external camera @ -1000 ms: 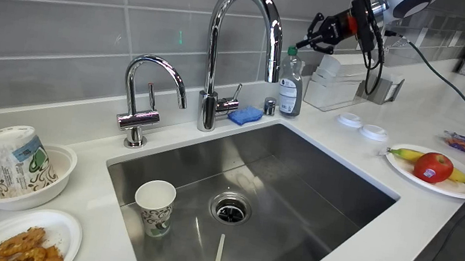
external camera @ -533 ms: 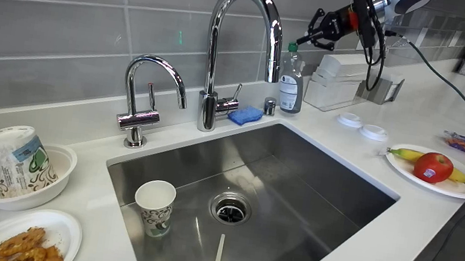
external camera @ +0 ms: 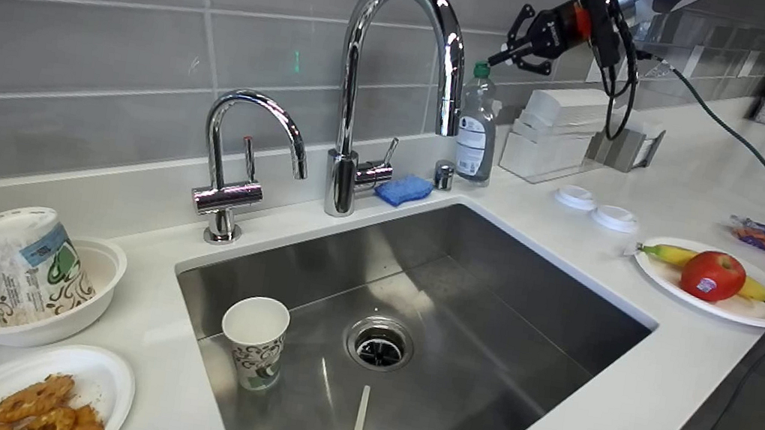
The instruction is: Open the soap bottle
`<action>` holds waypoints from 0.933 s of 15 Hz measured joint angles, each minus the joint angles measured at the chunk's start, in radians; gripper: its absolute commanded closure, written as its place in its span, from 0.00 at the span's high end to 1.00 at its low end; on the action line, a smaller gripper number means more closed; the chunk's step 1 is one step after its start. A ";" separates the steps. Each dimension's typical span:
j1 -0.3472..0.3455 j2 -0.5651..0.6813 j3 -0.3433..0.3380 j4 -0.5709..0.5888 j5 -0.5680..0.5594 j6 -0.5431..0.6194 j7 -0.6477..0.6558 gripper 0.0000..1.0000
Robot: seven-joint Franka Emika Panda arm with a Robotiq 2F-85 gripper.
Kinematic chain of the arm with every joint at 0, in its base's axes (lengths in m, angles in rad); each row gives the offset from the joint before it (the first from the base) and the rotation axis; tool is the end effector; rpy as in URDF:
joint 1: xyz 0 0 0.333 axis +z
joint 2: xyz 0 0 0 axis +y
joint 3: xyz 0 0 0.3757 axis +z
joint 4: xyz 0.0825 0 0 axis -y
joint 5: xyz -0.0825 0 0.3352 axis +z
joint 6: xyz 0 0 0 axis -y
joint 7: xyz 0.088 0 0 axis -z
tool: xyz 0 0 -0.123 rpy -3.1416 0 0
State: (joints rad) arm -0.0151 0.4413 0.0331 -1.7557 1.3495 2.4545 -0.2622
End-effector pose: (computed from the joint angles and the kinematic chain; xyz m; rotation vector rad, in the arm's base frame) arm 0.6758 0.0186 0.4179 -2.0395 0.7884 -0.3801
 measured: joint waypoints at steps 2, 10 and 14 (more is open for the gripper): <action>0.009 -0.003 -0.003 -0.003 -0.036 0.024 0.043 0.01; 0.040 -0.007 -0.017 -0.024 -0.239 0.103 0.279 0.01; 0.044 -0.017 -0.024 -0.037 -0.343 0.104 0.391 0.01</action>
State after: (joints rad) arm 0.0289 0.4246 0.0087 -1.7925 1.0061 2.5584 0.1292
